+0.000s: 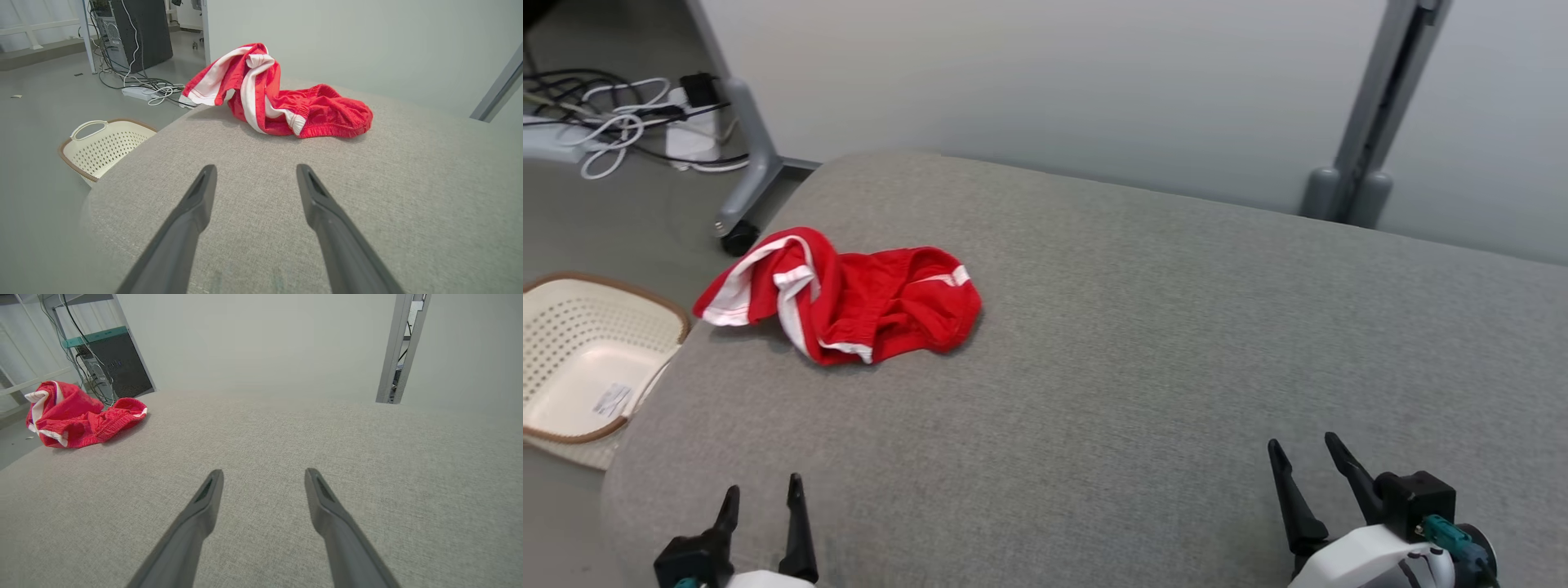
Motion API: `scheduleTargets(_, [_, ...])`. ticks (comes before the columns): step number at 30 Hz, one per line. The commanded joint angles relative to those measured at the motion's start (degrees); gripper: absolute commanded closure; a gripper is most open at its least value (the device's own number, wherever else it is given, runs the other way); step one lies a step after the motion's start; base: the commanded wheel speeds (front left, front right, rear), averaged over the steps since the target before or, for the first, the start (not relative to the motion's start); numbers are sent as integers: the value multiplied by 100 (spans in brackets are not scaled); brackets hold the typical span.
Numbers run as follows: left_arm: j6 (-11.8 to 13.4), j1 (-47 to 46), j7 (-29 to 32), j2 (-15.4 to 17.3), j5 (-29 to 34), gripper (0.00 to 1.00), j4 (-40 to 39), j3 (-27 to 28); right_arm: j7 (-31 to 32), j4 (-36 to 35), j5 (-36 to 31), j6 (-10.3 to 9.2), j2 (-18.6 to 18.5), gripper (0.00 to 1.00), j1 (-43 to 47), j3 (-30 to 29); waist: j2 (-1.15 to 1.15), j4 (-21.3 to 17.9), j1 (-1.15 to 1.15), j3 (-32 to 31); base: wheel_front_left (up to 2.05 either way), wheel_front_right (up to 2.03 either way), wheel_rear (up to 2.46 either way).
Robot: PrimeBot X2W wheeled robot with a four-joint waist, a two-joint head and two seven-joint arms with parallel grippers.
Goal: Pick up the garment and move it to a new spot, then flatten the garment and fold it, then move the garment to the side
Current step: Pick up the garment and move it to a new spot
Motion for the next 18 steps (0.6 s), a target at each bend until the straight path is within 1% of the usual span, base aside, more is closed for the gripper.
scheduleTargets(1, [-24,27,1,25,20,0,-14,98,2,2,25,0,-40,0,-65,44,0,132,0,12,0,0,0])
scheduleTargets(5, [-63,106,1,21,26,0,-4,276,2,27,74,0,-40,0,-86,208,0,169,0,16,0,0,0])
scheduleTargets(9, [-112,83,1,24,-18,0,15,400,2,62,55,0,-40,0,-149,298,0,100,0,45,0,0,0])
scheduleTargets(13, [-312,-119,1,24,-265,0,213,490,2,104,-18,0,-40,0,-231,313,0,-67,0,179,0,0,0])
scheduleTargets(16, [-477,-398,1,28,-302,0,440,610,2,79,-101,0,-40,0,-317,274,0,-224,0,355,0,0,0])
scheduleTargets(18, [-514,-521,1,40,-292,0,509,665,1,65,-124,0,-40,0,-349,275,0,-282,0,429,0,0,0])
